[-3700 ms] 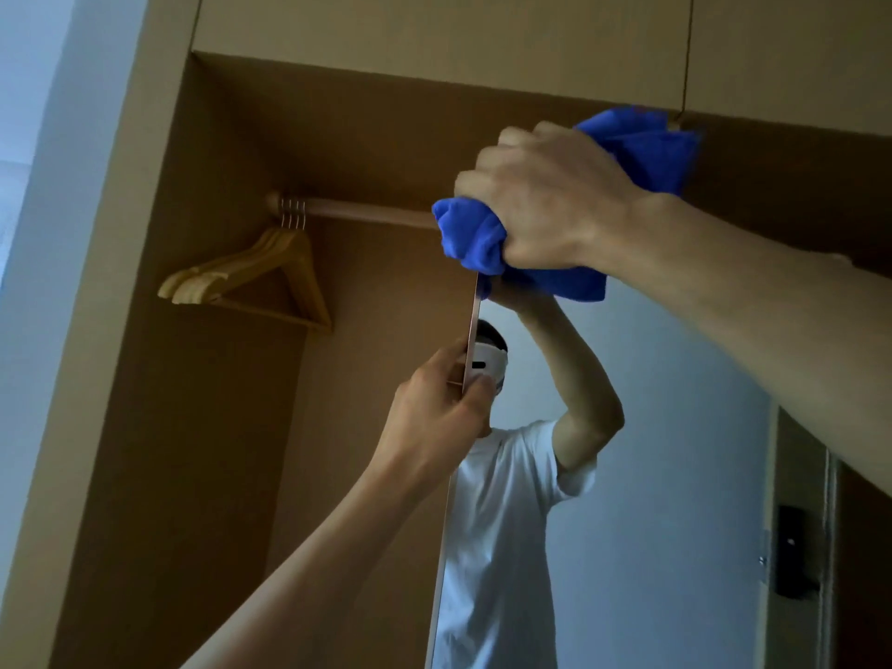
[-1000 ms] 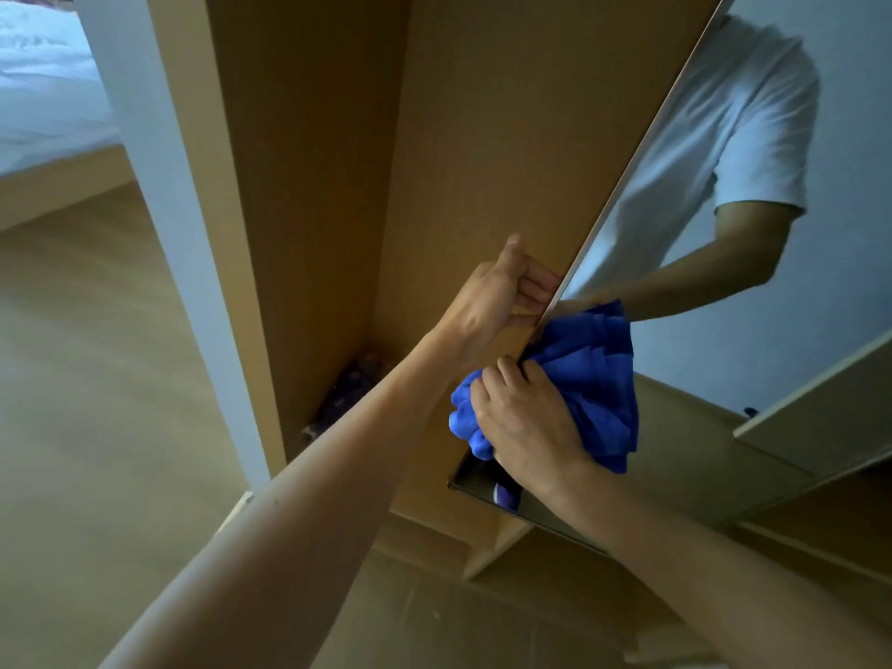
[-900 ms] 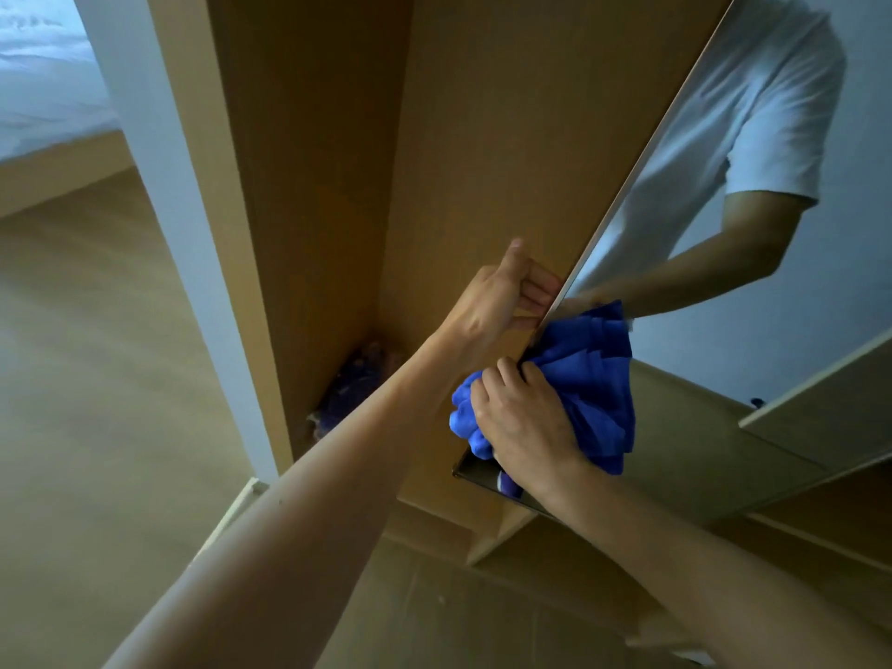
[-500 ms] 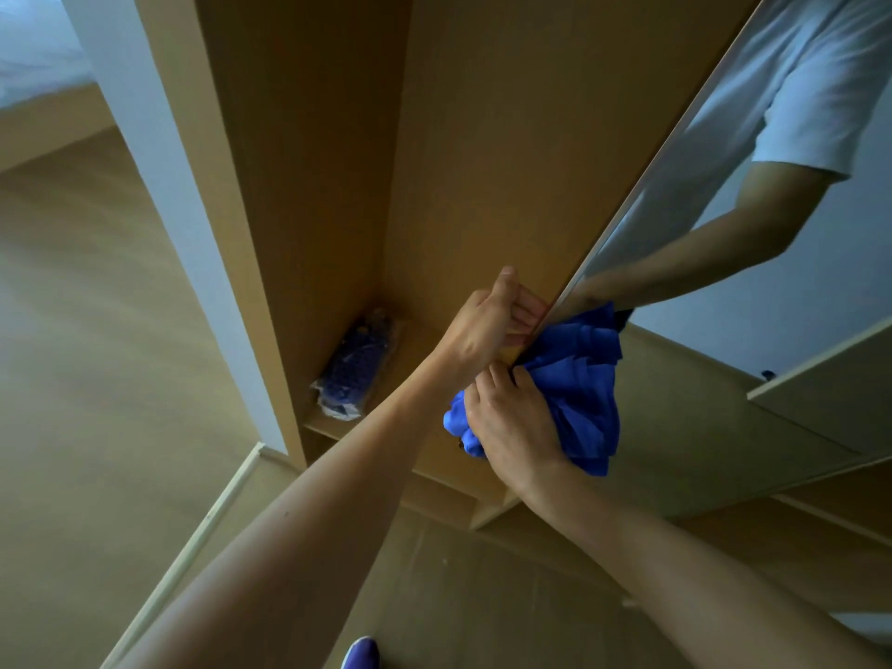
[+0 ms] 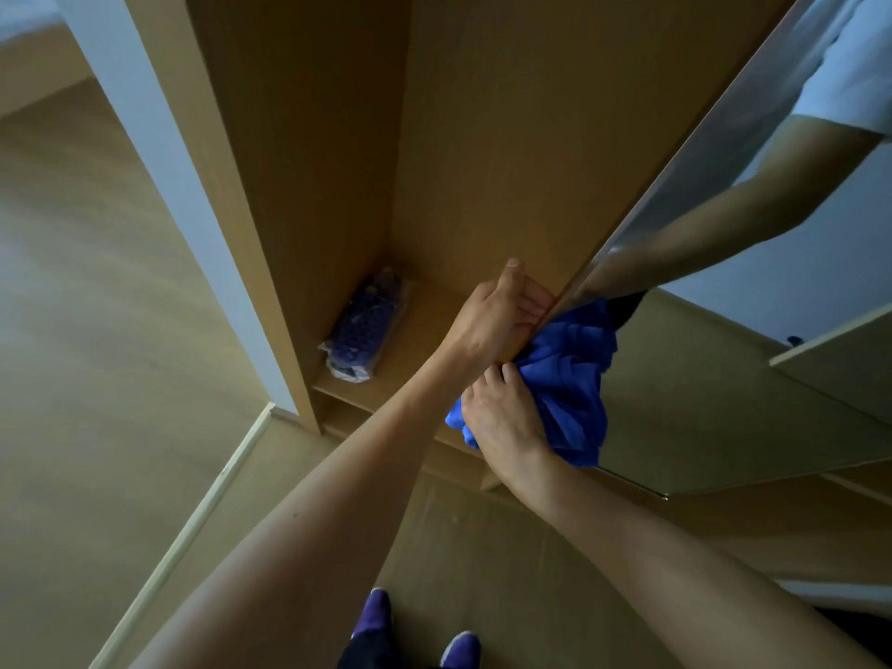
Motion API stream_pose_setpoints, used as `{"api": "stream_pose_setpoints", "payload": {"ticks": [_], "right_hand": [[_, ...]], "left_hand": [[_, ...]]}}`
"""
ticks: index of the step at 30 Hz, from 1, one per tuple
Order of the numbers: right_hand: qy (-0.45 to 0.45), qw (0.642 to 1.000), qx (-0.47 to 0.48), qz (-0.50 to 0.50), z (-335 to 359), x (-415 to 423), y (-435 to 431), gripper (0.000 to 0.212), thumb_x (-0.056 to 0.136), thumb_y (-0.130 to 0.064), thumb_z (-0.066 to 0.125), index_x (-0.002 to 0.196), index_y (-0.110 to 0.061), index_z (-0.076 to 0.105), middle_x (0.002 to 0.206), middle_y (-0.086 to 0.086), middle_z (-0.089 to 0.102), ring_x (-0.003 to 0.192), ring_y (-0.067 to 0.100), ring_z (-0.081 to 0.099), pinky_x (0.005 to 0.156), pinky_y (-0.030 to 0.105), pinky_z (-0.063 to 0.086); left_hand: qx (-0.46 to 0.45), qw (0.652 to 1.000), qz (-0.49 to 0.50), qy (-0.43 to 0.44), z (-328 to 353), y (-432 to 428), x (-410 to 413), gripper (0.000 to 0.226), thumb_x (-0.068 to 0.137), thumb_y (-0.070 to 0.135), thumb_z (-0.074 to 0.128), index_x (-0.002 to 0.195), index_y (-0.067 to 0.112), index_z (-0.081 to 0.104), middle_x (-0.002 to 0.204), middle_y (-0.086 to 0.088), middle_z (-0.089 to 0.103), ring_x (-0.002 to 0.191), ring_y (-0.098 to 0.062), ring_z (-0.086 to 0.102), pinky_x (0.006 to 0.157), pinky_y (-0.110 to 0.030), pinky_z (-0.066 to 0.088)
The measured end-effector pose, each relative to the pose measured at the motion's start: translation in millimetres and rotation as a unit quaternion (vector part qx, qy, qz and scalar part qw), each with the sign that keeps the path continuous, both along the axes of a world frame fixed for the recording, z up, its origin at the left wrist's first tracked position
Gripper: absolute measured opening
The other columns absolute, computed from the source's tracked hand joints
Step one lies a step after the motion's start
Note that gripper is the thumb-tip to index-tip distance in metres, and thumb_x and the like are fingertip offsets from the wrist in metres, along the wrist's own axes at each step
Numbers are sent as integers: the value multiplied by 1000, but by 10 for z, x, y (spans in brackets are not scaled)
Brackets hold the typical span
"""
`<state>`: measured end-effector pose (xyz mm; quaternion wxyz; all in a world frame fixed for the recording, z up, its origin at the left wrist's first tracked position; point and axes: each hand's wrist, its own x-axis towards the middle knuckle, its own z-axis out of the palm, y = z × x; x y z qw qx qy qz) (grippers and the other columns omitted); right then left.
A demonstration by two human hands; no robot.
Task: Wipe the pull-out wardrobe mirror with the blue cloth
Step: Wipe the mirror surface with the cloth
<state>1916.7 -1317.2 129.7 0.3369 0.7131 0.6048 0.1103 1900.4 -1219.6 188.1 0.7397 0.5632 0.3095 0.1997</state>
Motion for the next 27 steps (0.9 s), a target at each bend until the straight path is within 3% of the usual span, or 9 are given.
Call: {"api": "stream_pose_setpoints", "payload": {"ticks": [4,10,14,17,20,23,27], "right_hand": [[17,999,-38,-1,-338,17,11,28,95,-26,53,117,-9,61,107,4,62,105,23,52,99,37,42],[28,997,-73,-5,-835,41,76,28,99,-18,47,121,-8,61,110,5,64,108,23,52,103,38,39],[79,994,-80,1,-1089,136,46,35,99,-25,52,129,-7,55,120,6,60,117,25,50,107,37,36],[138,987,-68,-34,-1201,237,-138,32,99,-17,51,129,-8,53,125,9,60,121,28,49,106,39,34],[203,975,-38,-86,-1191,353,-434,32,94,-9,53,126,-9,52,122,11,60,117,31,51,102,41,35],[249,961,15,-120,-1053,469,-683,39,88,-9,55,127,-12,52,122,7,59,116,29,52,103,39,36],[325,928,112,-142,-756,590,-971,39,84,-15,53,123,-17,54,118,-1,61,112,23,54,98,32,36]], "left_hand": [[-6,1000,15,-11,-158,-28,12,65,110,44,28,71,19,74,72,3,74,76,-12,70,80,-30,58],[19,1000,16,-11,-277,-51,1,63,108,49,27,77,22,75,84,-1,75,91,-22,71,98,-45,55],[32,999,16,11,-287,-64,-6,62,105,55,29,73,31,76,83,6,74,91,-16,70,100,-47,53],[39,999,9,30,-351,-115,-60,56,96,65,33,81,32,75,91,6,76,97,-16,71,102,-46,51],[40,998,19,43,-423,-201,-103,56,94,64,35,92,22,73,98,-2,75,102,-22,69,102,-49,50],[67,995,20,67,-436,-339,-135,51,99,53,42,100,7,64,90,-6,67,90,-23,63,97,-51,49],[110,989,65,68,-384,-550,-242,22,101,37,56,117,23,60,114,2,64,105,-11,61,94,-34,50]]}}
